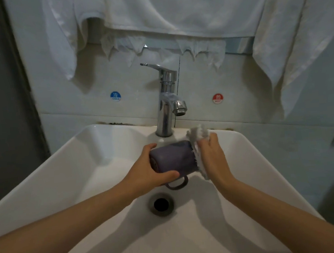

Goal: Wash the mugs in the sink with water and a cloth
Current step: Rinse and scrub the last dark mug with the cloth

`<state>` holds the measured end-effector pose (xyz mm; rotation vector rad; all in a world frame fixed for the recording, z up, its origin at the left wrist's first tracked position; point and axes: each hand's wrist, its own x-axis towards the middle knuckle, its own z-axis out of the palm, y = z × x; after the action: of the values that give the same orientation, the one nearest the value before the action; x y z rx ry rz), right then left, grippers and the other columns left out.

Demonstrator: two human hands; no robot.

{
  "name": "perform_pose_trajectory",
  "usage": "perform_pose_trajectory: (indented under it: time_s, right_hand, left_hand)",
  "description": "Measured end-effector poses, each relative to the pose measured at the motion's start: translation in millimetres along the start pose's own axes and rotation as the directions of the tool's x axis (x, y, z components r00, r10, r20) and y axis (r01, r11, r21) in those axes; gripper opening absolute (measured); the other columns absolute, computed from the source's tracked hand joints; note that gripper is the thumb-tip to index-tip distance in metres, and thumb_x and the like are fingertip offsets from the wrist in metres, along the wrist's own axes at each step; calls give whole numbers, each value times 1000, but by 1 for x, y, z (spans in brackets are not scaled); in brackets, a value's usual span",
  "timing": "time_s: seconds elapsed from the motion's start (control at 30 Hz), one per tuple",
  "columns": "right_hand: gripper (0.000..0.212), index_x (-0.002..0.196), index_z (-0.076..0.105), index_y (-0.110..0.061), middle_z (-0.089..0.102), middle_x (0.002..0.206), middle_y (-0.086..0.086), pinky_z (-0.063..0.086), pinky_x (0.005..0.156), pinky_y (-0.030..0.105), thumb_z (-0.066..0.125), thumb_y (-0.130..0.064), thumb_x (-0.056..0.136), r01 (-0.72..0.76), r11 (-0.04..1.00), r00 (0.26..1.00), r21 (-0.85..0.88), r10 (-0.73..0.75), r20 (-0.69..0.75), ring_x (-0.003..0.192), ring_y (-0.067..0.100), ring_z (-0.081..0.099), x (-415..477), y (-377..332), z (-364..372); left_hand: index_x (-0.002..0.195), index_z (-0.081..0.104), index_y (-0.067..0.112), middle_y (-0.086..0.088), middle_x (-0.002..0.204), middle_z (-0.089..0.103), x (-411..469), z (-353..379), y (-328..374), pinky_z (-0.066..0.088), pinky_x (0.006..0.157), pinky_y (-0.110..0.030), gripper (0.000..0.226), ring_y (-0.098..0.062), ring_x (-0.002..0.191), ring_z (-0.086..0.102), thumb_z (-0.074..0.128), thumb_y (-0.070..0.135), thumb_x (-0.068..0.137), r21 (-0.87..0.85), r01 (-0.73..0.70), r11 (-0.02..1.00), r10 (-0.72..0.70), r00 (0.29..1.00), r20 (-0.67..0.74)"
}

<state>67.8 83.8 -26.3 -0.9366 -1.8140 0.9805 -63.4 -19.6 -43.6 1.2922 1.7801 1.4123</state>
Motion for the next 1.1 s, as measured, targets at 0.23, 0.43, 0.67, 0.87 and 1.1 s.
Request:
perform_pose_trajectory:
  time_s: [0.23,0.43,0.67,0.87,1.1]
  right_hand:
    - [49,133,49,-25,53,134,-6,24,105,28,30,-40,90,709,562,704,-425,-594,390,123,9,35,-36,-12,22]
    - [56,135,46,-26,54,132,-3,26,96,29,23,-47,88,590,613,802,-526,-522,291,122,16,41,-12,-2,13]
    - [57,136,46,-15,53,134,4,36,96,34,19,-41,93,484,637,866,-600,-449,221,121,24,42,-1,4,0]
    - [51,138,46,-20,52,137,-2,37,96,34,35,-39,92,790,419,603,-448,-662,445,120,18,43,-32,-9,21]
    - [49,136,42,-22,53,133,2,37,92,30,31,-49,97,248,902,940,-354,-135,314,117,22,50,7,6,-6]
  left_hand:
    - [109,43,27,23,98,46,-10,-9,-13,41,72,1,61,2,96,54,77,31,59,15,-111,994,110,993,38]
    - [111,50,19,9,103,56,-1,1,-3,46,76,-14,64,-8,99,57,85,26,58,35,-148,988,150,986,-71]
    - [115,41,30,22,103,51,-2,-1,-7,47,70,-11,68,5,90,53,84,20,64,113,-178,978,186,980,-64]
    - [91,48,17,0,91,54,-5,-2,-4,46,73,-15,40,-17,96,52,70,-11,72,-1,-169,986,169,985,-22]
    - [123,40,24,8,114,51,-1,3,-13,47,80,-13,86,-3,100,54,80,43,49,276,-292,916,311,950,-24]
